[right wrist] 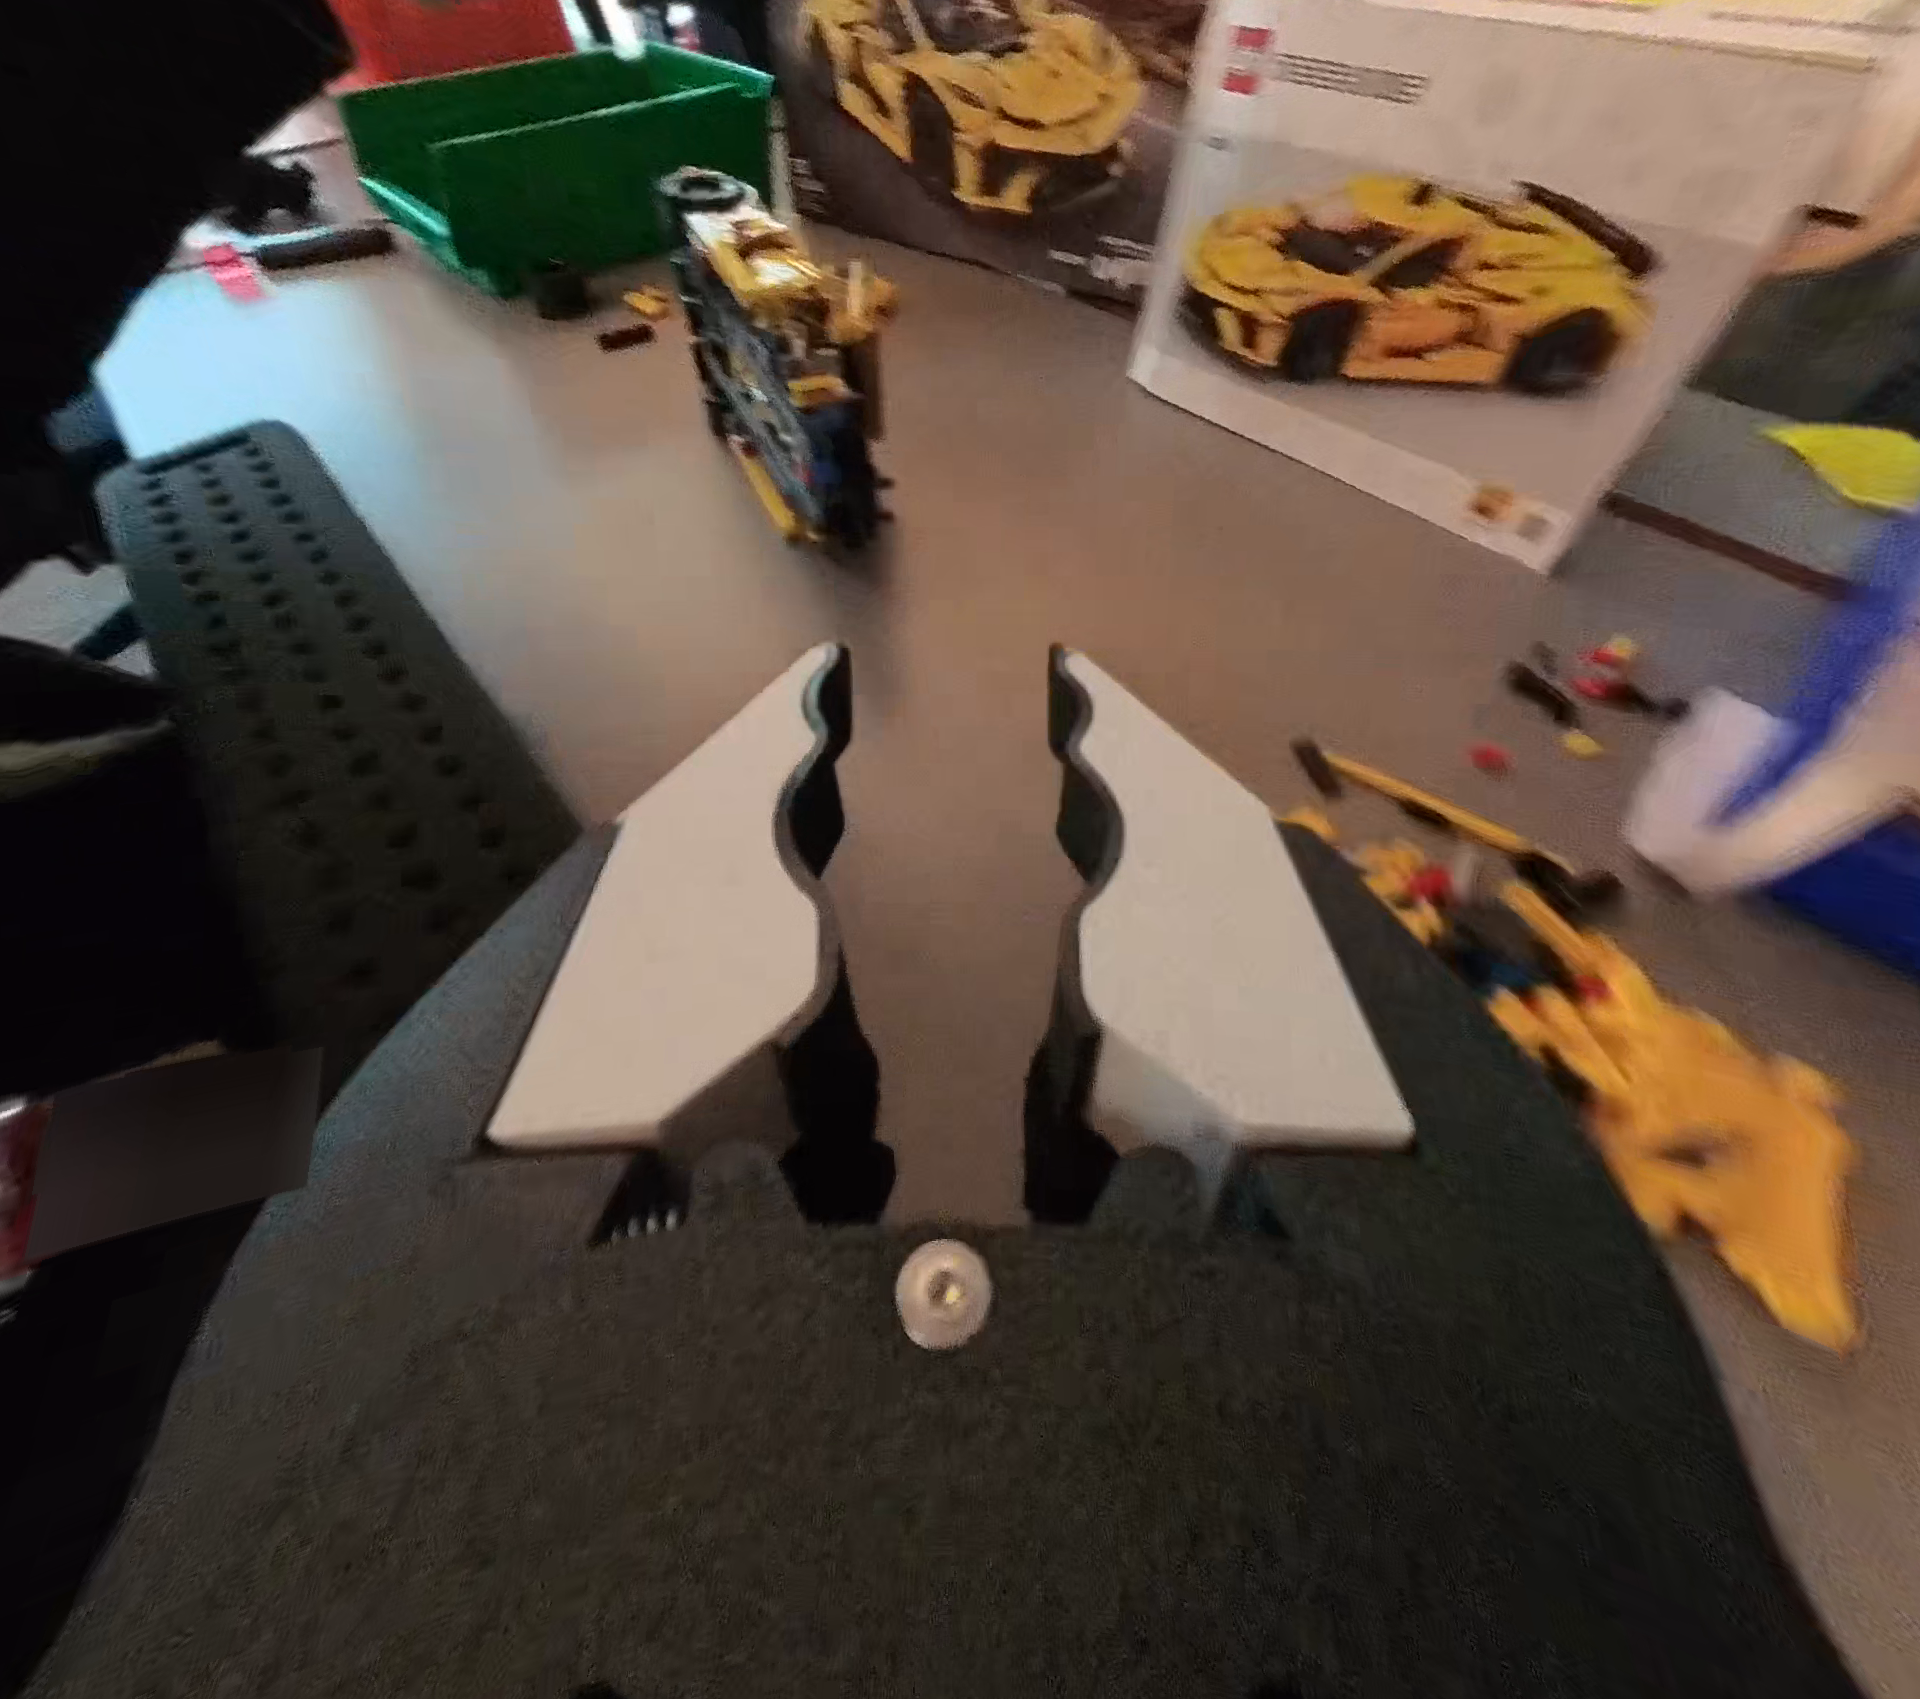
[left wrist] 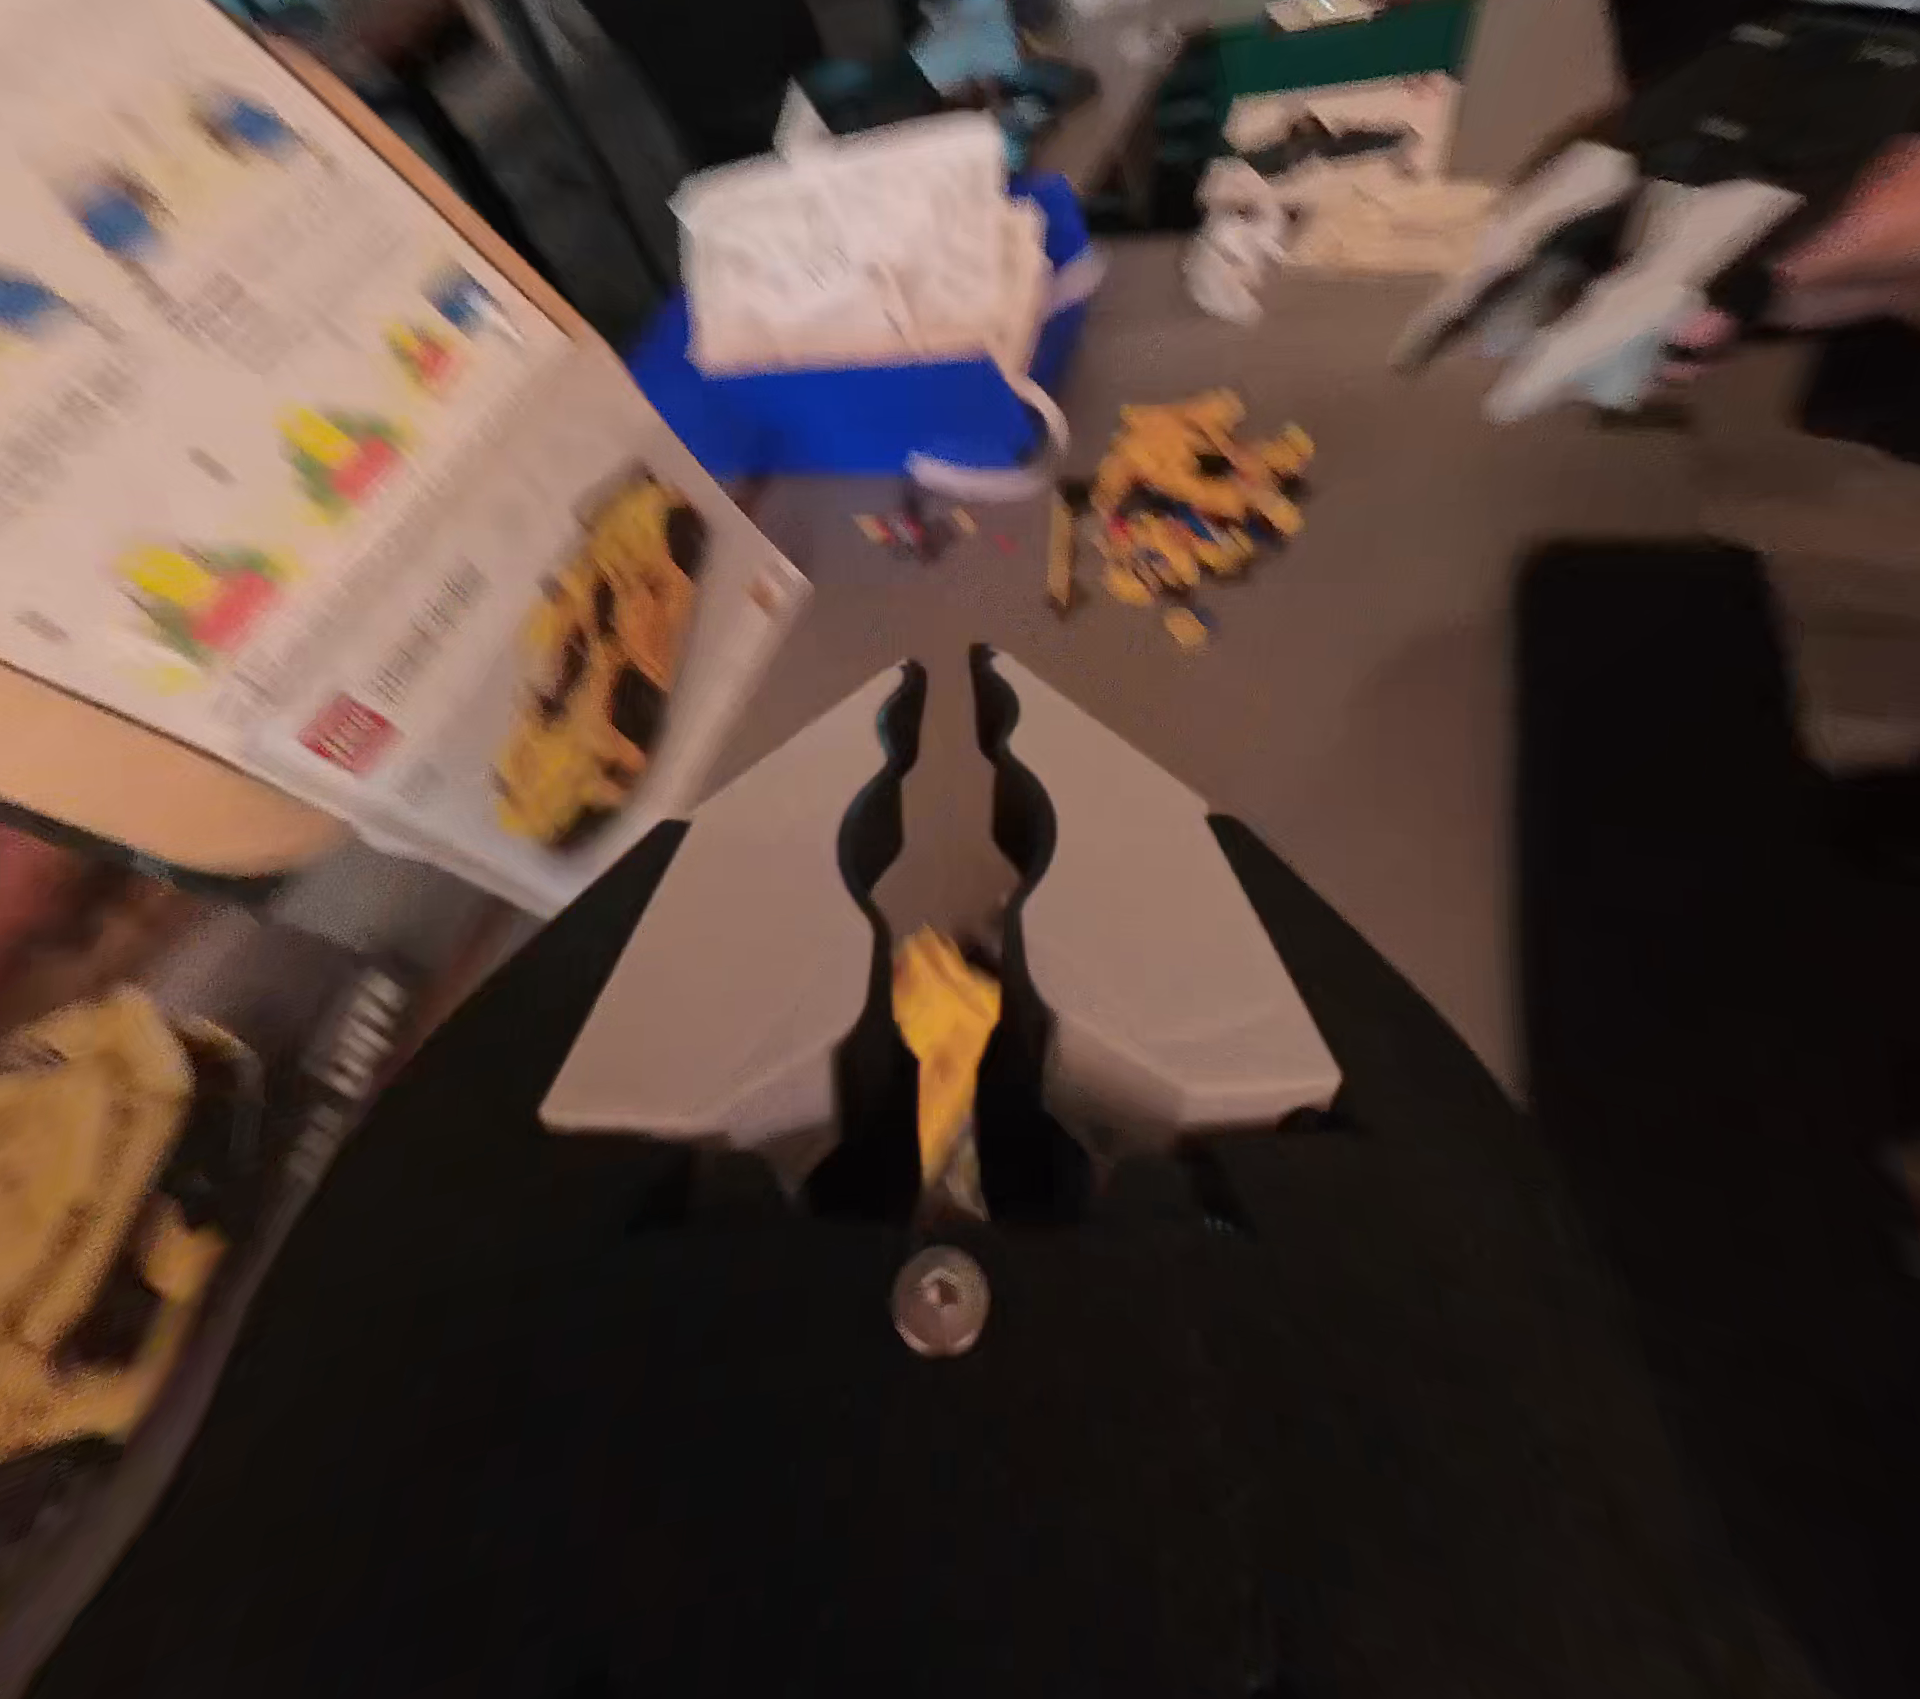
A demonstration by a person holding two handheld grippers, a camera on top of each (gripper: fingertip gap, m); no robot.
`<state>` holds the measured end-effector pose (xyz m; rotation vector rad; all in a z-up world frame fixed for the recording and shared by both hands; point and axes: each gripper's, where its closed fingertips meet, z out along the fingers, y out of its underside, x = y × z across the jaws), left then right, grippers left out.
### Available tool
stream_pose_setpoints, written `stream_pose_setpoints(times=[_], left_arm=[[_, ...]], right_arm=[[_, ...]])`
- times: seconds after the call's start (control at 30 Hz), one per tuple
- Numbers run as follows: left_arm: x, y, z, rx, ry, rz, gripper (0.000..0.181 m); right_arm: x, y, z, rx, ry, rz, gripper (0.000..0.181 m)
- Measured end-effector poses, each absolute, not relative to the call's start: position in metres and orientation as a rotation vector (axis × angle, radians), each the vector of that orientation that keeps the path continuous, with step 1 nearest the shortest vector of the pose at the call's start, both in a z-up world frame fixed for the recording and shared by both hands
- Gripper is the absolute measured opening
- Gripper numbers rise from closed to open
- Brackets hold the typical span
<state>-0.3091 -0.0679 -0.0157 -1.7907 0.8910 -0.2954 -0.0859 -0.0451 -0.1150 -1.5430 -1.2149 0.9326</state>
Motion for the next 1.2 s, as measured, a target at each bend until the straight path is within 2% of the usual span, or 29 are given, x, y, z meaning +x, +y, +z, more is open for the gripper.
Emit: stream_pose_setpoints(times=[0.17, 0.27, 0.47, 0.67, 0.73, 0.77, 0.97, 1.0, 1.13, 1.2], left_arm=[[-0.345, -0.080, -0.071, -1.865, 0.818, -0.312, 0.018], [-0.344, -0.068, -0.095, -1.879, 0.722, -0.366, 0.022], [-0.322, -0.074, -0.124, -1.770, 0.705, -0.317, 0.020], [-0.287, -0.084, -0.133, -1.730, 0.793, -0.293, 0.018], [-0.282, -0.082, -0.144, -1.744, 0.816, -0.254, 0.018], [-0.281, -0.079, -0.149, -1.754, 0.813, -0.226, 0.017], [-0.290, -0.065, -0.170, -1.772, 0.833, -0.027, 0.013], [-0.291, -0.064, -0.168, -1.768, 0.817, -0.028, 0.012], [-0.297, -0.062, -0.163, -1.788, 0.755, -0.092, 0.000], [-0.297, -0.063, -0.162, -1.784, 0.748, -0.131, 0.000]], right_arm=[[-0.217, -0.056, -0.137, -1.416, -1.555, 1.031, 0.044], [-0.260, -0.050, -0.163, -1.402, -1.749, 1.106, 0.044], [-0.263, -0.046, -0.173, -1.423, -1.665, 1.259, 0.027], [-0.281, -0.048, -0.163, -1.304, -1.620, 1.120, 0.030], [-0.284, -0.048, -0.166, -1.294, -1.639, 1.054, 0.016], [-0.282, -0.048, -0.165, -1.297, -1.637, 1.065, 0.016], [-0.266, -0.041, -0.164, -1.475, -1.511, 1.375, 0.012], [-0.264, -0.040, -0.164, -1.500, -1.484, 1.430, 0.008], [-0.261, -0.041, -0.166, -1.589, -1.425, 1.591, 0.009], [-0.258, -0.044, -0.166, -1.572, -1.462, 1.574, 0.009]])
